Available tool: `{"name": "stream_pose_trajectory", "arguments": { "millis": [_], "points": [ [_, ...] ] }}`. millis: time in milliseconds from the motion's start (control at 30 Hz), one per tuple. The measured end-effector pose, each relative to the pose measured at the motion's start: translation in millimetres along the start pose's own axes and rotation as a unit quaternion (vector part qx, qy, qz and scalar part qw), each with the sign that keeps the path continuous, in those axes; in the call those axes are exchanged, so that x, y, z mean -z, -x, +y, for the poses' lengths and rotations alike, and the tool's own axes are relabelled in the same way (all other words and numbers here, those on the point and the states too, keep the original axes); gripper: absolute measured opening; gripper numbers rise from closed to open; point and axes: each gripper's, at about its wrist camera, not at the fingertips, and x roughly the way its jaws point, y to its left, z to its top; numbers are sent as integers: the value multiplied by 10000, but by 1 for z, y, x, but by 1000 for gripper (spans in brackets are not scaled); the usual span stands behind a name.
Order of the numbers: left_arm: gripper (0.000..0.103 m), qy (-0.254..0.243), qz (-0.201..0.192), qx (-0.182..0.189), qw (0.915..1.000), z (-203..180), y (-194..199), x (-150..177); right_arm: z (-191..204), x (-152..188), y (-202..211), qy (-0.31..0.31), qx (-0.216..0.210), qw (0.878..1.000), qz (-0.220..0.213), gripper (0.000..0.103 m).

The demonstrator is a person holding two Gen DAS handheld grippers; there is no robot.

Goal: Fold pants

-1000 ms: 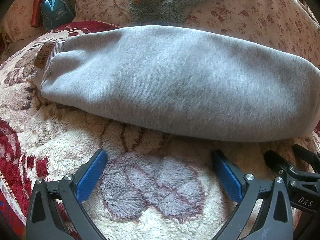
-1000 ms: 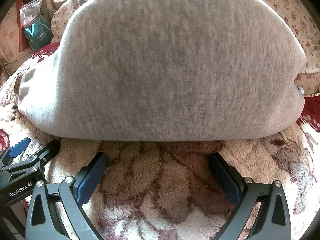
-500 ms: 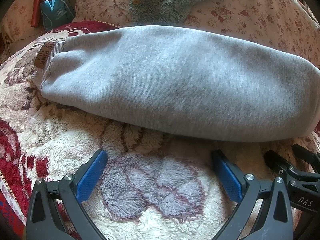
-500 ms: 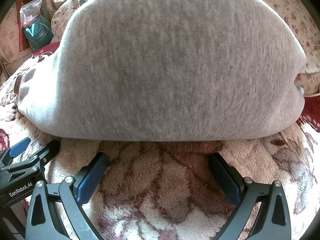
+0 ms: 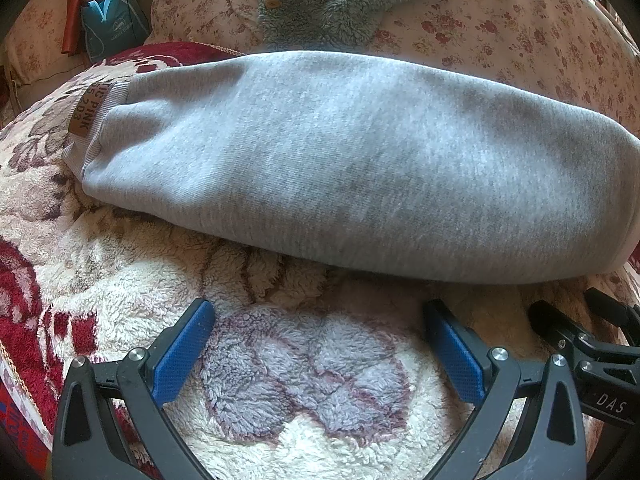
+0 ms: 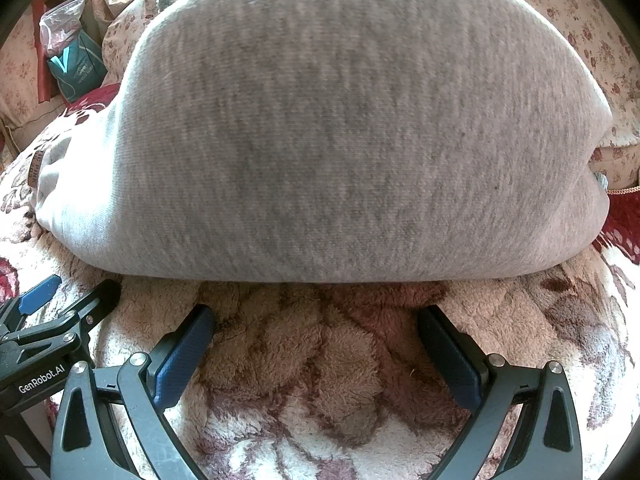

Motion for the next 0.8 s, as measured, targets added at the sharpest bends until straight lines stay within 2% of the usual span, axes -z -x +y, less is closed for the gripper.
{"name": "stream_pose_trajectory", "arguments": {
  "millis": [800],
  "points": [
    [103,-35,20,-51,10000,-1,0,0,0,0,0,3,4,10000,0,103]
  ]
}}
